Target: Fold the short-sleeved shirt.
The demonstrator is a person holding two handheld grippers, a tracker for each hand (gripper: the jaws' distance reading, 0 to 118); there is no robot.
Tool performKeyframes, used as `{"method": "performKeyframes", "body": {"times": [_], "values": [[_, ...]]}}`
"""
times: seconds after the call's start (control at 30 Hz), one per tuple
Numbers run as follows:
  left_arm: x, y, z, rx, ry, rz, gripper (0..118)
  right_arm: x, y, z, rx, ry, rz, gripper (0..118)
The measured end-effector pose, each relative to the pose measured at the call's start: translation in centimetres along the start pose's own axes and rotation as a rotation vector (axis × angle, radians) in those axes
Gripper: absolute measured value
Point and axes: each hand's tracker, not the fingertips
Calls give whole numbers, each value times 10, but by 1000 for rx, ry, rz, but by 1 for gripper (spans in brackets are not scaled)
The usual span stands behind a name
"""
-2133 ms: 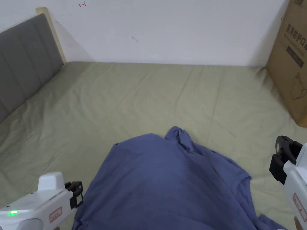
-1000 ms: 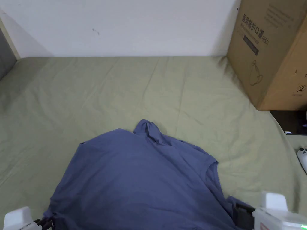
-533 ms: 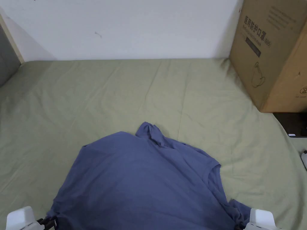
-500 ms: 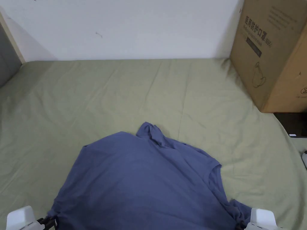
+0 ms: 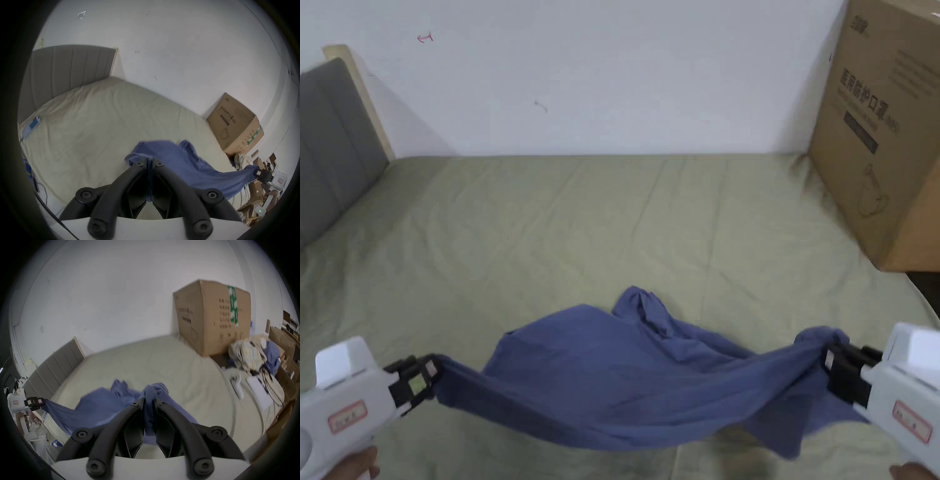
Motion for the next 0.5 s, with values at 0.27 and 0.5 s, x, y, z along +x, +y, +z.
{"method": "performKeyframes", "body": {"times": [0.27,0.5], "values": [[36,113,-15,148,-43,-62,4,-18,108,-29,156,5,74,9],[69,219,-54,214,-38,-107,4,-26,205,-66,290,-21,92,9]]}}
